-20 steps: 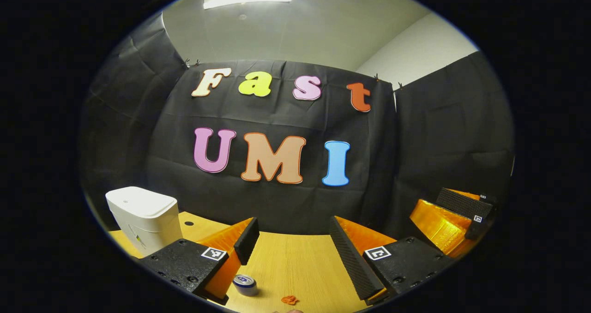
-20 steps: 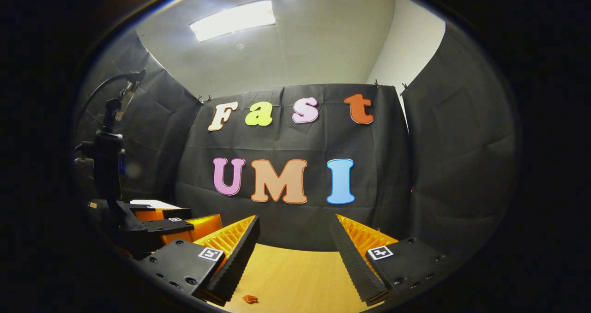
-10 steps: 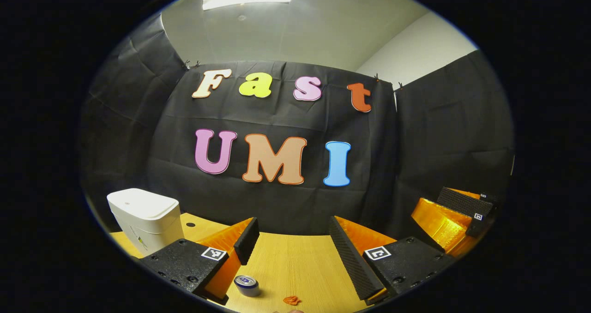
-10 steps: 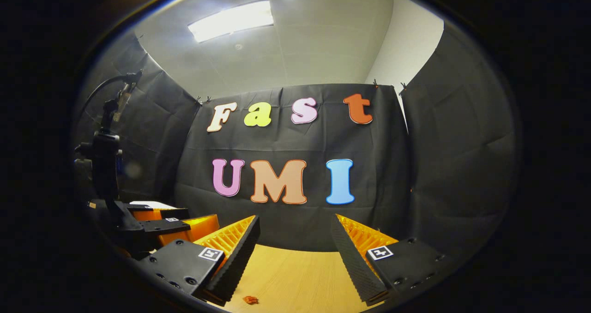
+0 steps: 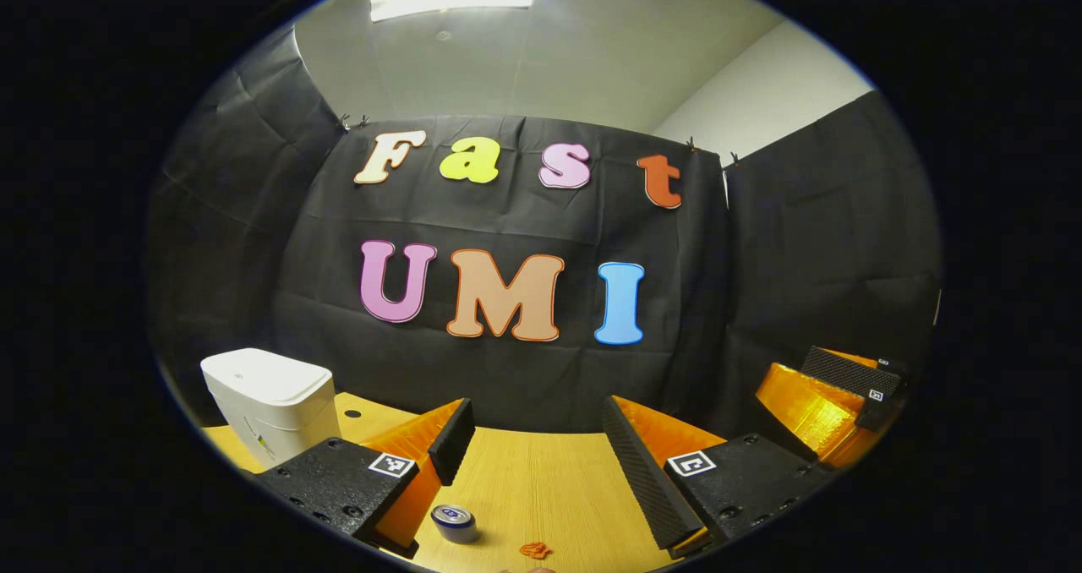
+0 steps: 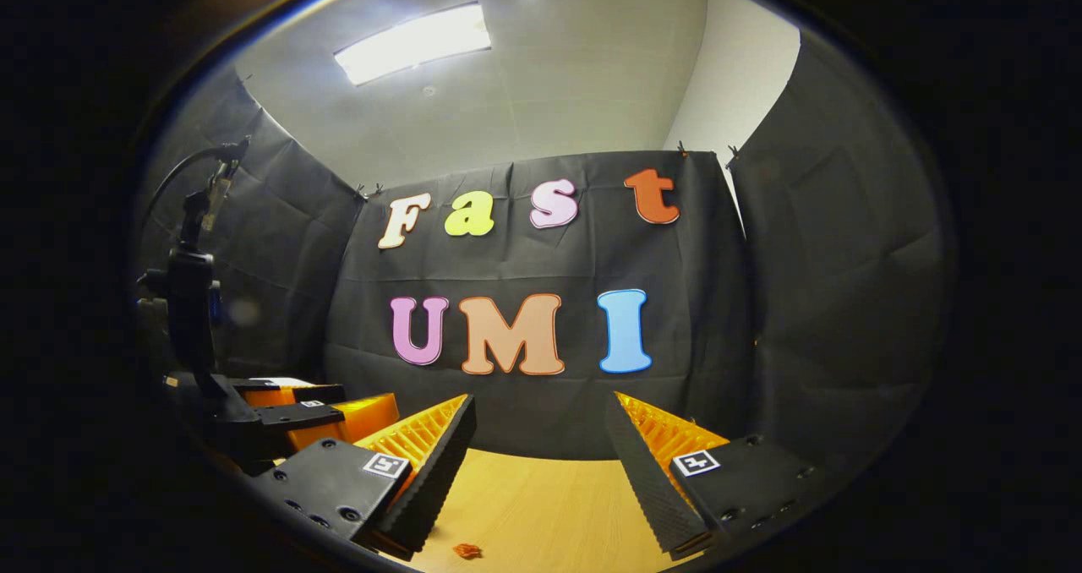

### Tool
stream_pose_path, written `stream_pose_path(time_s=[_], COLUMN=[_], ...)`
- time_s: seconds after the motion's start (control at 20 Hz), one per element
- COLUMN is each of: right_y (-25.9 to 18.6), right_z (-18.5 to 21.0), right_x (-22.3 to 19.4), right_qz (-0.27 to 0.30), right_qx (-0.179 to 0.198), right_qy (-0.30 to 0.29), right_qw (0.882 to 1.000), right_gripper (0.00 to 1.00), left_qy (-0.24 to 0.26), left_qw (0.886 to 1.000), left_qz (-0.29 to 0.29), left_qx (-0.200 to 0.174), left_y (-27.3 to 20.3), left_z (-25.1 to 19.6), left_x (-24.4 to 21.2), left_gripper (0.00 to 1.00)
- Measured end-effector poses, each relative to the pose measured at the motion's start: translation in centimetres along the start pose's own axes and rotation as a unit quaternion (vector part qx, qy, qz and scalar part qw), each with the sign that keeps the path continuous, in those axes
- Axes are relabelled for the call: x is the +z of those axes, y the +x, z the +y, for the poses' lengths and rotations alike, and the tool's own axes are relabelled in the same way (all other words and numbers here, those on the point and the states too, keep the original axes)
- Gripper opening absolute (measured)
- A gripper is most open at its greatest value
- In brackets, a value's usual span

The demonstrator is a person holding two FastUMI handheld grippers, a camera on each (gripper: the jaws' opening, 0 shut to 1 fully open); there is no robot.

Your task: Press the lid of the desktop garbage bin to open it, pick up the crumpled paper on the desktop and throw it into the bin, then pick up the pop can on the desktop and drop it into the bin, and finally close the garbage bin lid.

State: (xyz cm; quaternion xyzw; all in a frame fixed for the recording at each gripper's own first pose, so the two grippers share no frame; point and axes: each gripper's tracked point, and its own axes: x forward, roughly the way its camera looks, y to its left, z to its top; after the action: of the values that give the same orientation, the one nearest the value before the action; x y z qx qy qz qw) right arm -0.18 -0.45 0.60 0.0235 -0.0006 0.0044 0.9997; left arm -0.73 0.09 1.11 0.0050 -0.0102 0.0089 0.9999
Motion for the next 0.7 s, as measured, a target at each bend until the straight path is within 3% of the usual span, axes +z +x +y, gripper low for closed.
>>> stream_pose_path(time_s=[0.45, 0.7], right_y=[-0.3, -0.9], right_z=[0.2, -0.6], right_x=[0.1, 0.1], right_qz=[-0.001, -0.003], right_qx=[0.006, -0.009], right_qy=[0.009, 0.007], right_qw=[1.0, 1.0], right_gripper=[0.96, 0.96], left_qy=[0.003, 0.008], left_qw=[1.0, 1.0], left_qz=[-0.003, -0.007], left_qx=[0.017, 0.019], left_y=[-1.0, -1.4], left_z=[1.0, 1.1], left_x=[0.3, 0.6], left_gripper=[0.92, 0.92])
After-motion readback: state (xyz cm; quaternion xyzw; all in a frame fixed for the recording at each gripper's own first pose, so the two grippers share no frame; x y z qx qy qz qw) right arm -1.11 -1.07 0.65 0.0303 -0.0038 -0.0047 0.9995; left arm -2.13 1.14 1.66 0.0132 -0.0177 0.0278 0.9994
